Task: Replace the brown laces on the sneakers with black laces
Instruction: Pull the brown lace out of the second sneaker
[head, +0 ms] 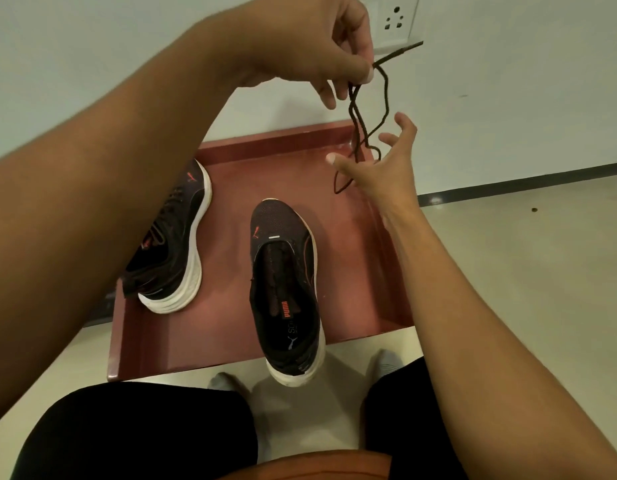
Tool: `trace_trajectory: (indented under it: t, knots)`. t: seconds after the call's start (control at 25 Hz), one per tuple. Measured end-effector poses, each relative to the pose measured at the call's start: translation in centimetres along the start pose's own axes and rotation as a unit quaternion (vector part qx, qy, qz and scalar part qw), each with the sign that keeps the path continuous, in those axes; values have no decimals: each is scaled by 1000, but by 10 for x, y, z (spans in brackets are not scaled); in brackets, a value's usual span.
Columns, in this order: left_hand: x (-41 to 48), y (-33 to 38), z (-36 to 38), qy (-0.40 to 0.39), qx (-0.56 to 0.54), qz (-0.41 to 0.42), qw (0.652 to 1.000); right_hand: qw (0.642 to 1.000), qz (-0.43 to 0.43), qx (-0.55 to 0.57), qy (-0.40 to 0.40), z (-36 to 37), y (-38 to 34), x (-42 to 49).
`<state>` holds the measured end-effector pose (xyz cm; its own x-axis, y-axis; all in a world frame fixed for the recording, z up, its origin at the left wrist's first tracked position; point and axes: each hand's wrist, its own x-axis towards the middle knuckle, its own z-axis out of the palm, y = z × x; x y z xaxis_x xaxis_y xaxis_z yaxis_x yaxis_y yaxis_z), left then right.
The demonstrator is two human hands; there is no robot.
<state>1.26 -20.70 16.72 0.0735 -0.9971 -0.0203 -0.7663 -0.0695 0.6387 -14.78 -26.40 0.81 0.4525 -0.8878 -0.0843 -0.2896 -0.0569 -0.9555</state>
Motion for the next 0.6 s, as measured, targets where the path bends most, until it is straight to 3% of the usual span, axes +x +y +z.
trace_trajectory:
  t: [0.08,0.24,0.32,0.48,0.6]
  knots:
    - [-8,-7,-4,-3,13,-25,1000,999,-26,-16,8,-6,6,21]
    - [-14,-33,-9,-37,27,-72,996,981,-100,-63,-154,-1,3,50]
    - [-13,-50,-4,-59,16,-95,994,969,-132,-71,-198,14,2,60]
    - [-10,-90,26,-86,23,-159,983,980,-125,-122,-98,24,11,78]
    - [-2,-122,59,-40,100,-204,973,963,-126,-236,-46,20,19,81]
